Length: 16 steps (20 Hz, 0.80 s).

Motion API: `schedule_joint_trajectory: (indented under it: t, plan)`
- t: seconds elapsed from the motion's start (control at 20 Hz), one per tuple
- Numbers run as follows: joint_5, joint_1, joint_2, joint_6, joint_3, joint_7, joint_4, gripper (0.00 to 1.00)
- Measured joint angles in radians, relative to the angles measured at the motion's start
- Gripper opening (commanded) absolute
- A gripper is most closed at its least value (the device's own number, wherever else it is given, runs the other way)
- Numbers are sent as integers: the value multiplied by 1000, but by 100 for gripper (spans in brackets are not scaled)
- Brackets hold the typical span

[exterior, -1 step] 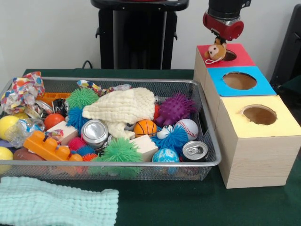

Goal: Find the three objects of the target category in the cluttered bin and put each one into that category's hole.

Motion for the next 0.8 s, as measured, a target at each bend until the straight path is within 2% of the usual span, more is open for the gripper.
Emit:
schedule_joint_trajectory:
  t: [0.35, 0.8]
  plan:
    - [16, 6, 0, -25, -2, 0, 12, 0]
    - [46, 92, 0, -25, -48, 0, 12, 0]
